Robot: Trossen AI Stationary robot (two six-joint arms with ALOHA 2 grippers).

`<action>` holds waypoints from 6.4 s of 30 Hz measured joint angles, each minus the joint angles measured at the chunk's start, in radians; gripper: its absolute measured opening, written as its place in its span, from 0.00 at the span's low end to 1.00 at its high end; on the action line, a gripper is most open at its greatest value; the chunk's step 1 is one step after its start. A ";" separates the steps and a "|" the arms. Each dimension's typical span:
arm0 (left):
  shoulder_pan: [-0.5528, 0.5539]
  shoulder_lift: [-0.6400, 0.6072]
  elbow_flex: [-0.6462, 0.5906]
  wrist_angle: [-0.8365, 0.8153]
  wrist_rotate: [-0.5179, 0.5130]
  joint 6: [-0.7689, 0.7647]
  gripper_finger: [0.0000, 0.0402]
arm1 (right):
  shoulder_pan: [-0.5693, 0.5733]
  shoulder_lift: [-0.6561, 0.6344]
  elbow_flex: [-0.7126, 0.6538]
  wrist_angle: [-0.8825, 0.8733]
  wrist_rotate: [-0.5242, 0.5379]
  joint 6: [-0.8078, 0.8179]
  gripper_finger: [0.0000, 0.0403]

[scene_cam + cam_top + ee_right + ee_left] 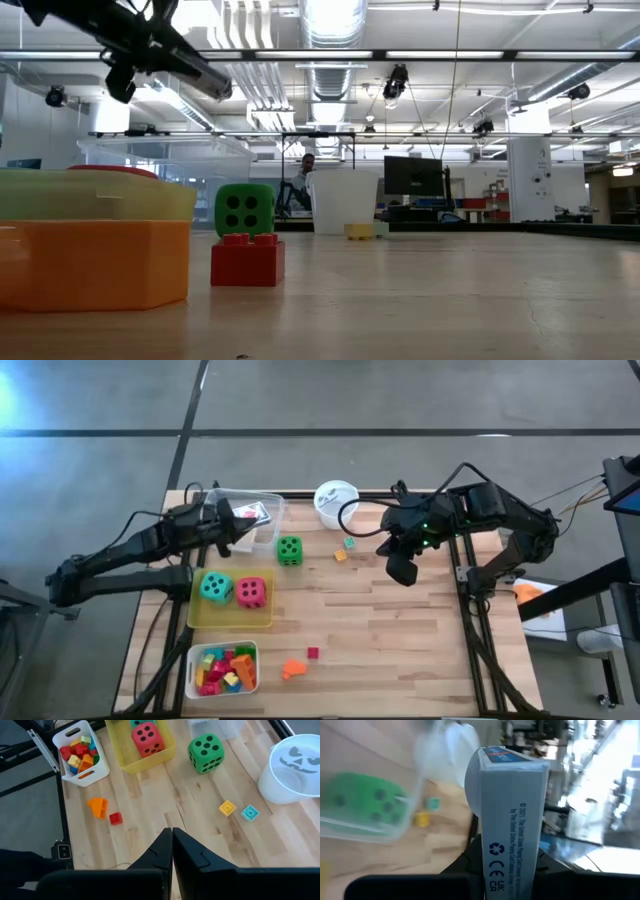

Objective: Pick & Place Toys
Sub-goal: Put the red deck of cards into the transparent bin, then put the yellow game piece into the white bin

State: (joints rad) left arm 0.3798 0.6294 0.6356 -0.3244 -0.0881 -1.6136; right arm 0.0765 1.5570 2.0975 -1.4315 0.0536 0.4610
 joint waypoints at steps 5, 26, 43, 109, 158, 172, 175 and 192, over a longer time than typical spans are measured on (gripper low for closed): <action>0.072 0.001 0.006 -0.038 0.029 0.031 0.12 | 0.000 0.000 -0.003 0.001 0.000 0.003 0.02; 0.225 0.026 0.017 -0.196 0.057 0.190 0.12 | 0.018 0.000 -0.048 0.000 -0.003 0.003 0.02; 0.273 0.414 0.488 -0.727 -0.031 0.516 0.12 | 0.020 0.000 -0.048 0.000 -0.004 0.000 0.02; 0.343 1.031 0.631 -1.143 -0.076 0.889 0.12 | 0.051 0.000 -0.048 -0.001 -0.008 0.007 0.02; 0.343 1.027 0.437 -0.925 -0.028 0.912 0.38 | 0.050 0.000 -0.048 -0.003 -0.008 0.000 0.02; 0.343 1.022 0.438 -0.928 -0.011 0.915 0.71 | 0.050 0.000 -0.048 -0.006 -0.008 0.000 0.02; 0.342 1.013 0.446 -0.934 0.012 0.931 0.71 | 0.050 0.000 -0.048 -0.007 -0.008 0.000 0.02; 0.342 0.946 0.607 -0.969 0.041 0.937 0.72 | 0.050 0.000 -0.048 -0.004 -0.008 0.000 0.02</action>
State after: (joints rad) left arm 0.7216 1.5753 1.2424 -1.2931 -0.0475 -0.6762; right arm 0.1265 1.5573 2.0491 -1.4357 0.0460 0.4610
